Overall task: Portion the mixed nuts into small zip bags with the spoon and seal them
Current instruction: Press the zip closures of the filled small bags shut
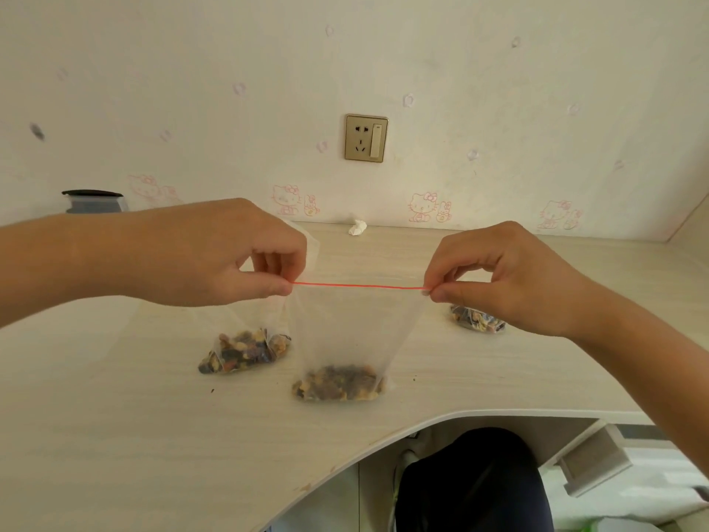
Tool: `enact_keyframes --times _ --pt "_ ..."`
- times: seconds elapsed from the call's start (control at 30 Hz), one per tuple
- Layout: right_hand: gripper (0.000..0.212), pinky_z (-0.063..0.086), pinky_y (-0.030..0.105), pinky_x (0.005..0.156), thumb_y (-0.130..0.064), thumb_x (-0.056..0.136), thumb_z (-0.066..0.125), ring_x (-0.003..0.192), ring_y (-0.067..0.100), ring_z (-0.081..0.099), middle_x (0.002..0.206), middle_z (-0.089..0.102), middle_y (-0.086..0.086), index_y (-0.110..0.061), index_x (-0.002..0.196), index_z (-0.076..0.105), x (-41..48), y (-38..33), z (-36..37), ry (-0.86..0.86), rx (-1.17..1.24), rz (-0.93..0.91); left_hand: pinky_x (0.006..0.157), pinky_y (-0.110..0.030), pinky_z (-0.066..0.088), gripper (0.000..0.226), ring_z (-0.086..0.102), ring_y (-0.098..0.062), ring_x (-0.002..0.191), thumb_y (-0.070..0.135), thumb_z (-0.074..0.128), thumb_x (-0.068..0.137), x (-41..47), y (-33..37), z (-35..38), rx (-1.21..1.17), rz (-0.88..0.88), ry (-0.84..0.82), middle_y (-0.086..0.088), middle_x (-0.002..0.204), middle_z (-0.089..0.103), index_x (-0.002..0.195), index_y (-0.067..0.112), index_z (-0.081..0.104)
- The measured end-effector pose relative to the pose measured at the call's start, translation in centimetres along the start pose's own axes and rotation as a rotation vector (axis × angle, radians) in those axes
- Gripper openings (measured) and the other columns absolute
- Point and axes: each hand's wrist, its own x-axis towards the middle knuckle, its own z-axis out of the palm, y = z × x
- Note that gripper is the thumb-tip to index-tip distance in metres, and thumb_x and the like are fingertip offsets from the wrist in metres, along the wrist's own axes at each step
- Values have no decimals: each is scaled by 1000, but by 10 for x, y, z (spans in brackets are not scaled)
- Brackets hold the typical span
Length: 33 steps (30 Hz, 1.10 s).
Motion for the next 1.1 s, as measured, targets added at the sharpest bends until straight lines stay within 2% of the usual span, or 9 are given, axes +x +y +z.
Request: enact_keyframes --times 0.1,0.2,0.37,0.47,0.6,0.67,0.77,0.97,1.1 --pt "13 57 30 82 1 86 78 82 21 70 83 74 -1 -12 86 79 -1 3 2 33 58 27 67 -7 45 10 68 -8 90 31 68 96 -2 2 9 -92 21 -2 19 90 69 92 40 65" --pt "12 57 30 81 3 86 77 80 19 69 82 74 1 -9 86 79 -2 4 6 71 99 25 77 -16 46 16 67 -11 88 26 68 98 -1 1 16 -70 34 -12 18 91 66 104 41 72" --pt "13 56 28 79 6 86 77 76 17 68 79 72 0 -7 83 78 -4 5 8 91 127 24 72 -12 46 7 69 -2 87 42 62 94 -2 4 7 1 30 -18 24 87 68 88 46 63" --pt "15 54 26 78 7 86 76 76 19 67 79 71 2 -8 82 76 -3 7 7 81 121 20 73 -14 50 7 71 -1 87 46 64 93 -2 8 6 -45 48 -9 25 86 70 87 43 65" --pt "15 53 28 78 9 87 73 78 22 65 80 70 2 -5 83 73 -5 12 11 147 156 11 79 -12 51 5 74 -7 87 29 74 91 2 2 16 -258 -57 172 17 85 75 89 34 72" --pt "8 54 30 78 3 88 75 78 23 65 81 71 2 -5 85 73 -7 16 16 208 205 16 82 -16 53 14 73 -11 88 18 76 91 1 -1 29 -387 -125 291 10 89 75 95 31 72" --pt "1 52 25 75 -7 86 74 77 18 65 81 72 -3 -8 86 73 -11 23 28 301 287 29 84 -23 56 26 72 -16 85 12 75 90 -2 -2 51 -621 -209 404 1 92 74 108 32 72" --pt "21 50 23 73 -4 83 77 79 17 60 86 68 1 -17 99 75 -17 38 45 372 507 34 83 -20 56 23 70 -8 86 26 84 77 0 -4 74 -753 -297 476 4 92 76 97 37 80" --pt "15 46 13 63 -10 80 82 69 8 60 79 71 -5 -17 93 78 -17 38 51 375 547 81 81 -20 55 17 71 -10 85 31 81 77 -3 -3 82 -660 -313 547 4 91 77 93 37 79"
